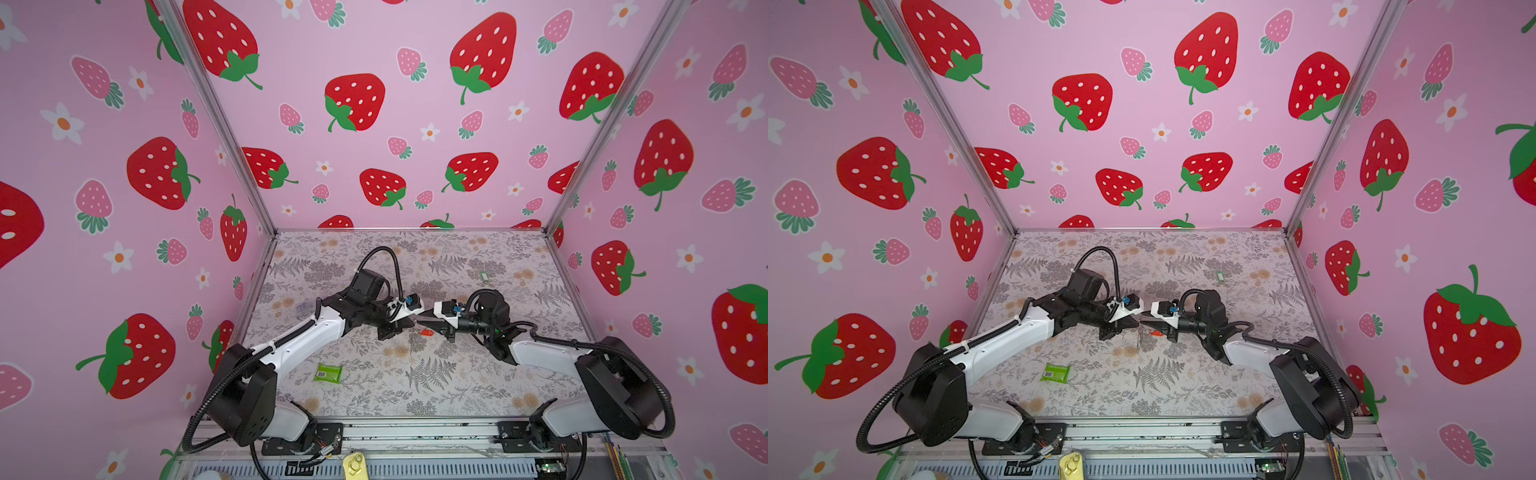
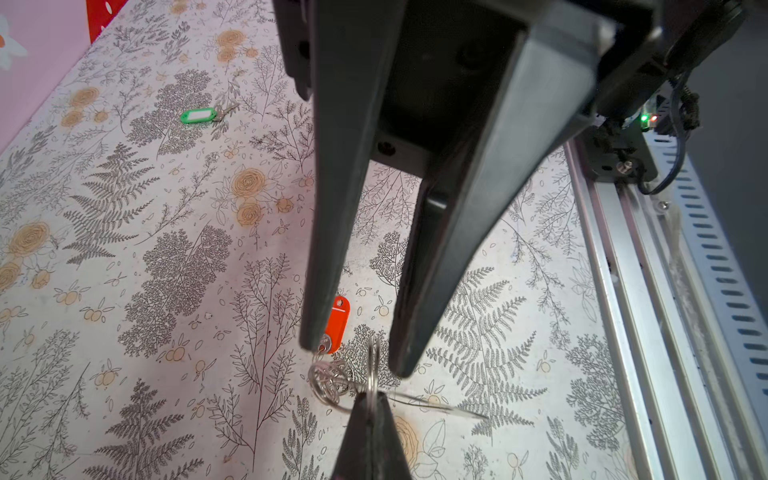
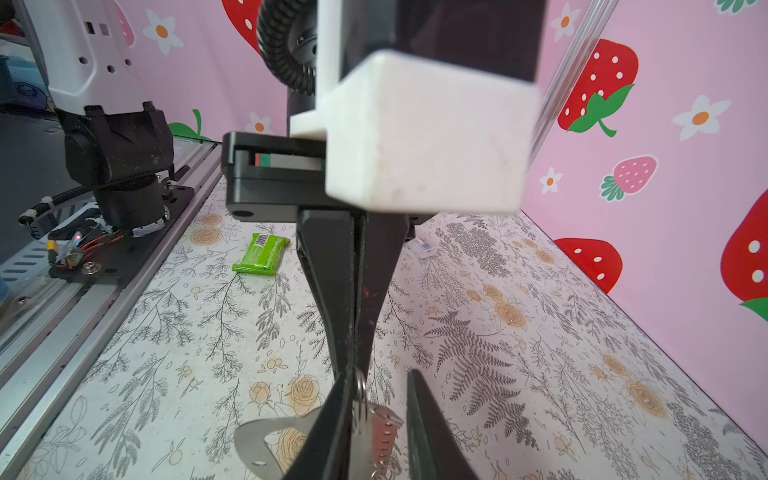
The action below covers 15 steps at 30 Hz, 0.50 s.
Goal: Put the keys on the keyring
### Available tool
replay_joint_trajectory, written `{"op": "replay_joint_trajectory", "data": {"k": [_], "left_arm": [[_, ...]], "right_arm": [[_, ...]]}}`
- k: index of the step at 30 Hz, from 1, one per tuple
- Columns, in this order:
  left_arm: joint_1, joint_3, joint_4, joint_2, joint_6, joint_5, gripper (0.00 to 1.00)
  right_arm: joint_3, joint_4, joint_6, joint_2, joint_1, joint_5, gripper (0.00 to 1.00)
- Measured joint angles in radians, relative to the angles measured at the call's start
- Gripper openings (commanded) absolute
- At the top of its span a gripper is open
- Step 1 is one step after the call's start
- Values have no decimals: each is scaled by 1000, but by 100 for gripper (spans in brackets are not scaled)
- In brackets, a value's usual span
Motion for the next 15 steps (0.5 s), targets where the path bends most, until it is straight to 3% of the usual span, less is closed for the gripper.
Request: {"op": "replay_joint_trajectory", "data": {"k": [8, 15], "left_arm": [[-10, 7, -2, 0, 3, -17, 0], [-16, 10, -16, 0, 15, -32, 0]], "right_arm": [[3, -43, -21, 19, 4, -14, 10], [4, -56, -25, 20, 4, -18, 7]]}}
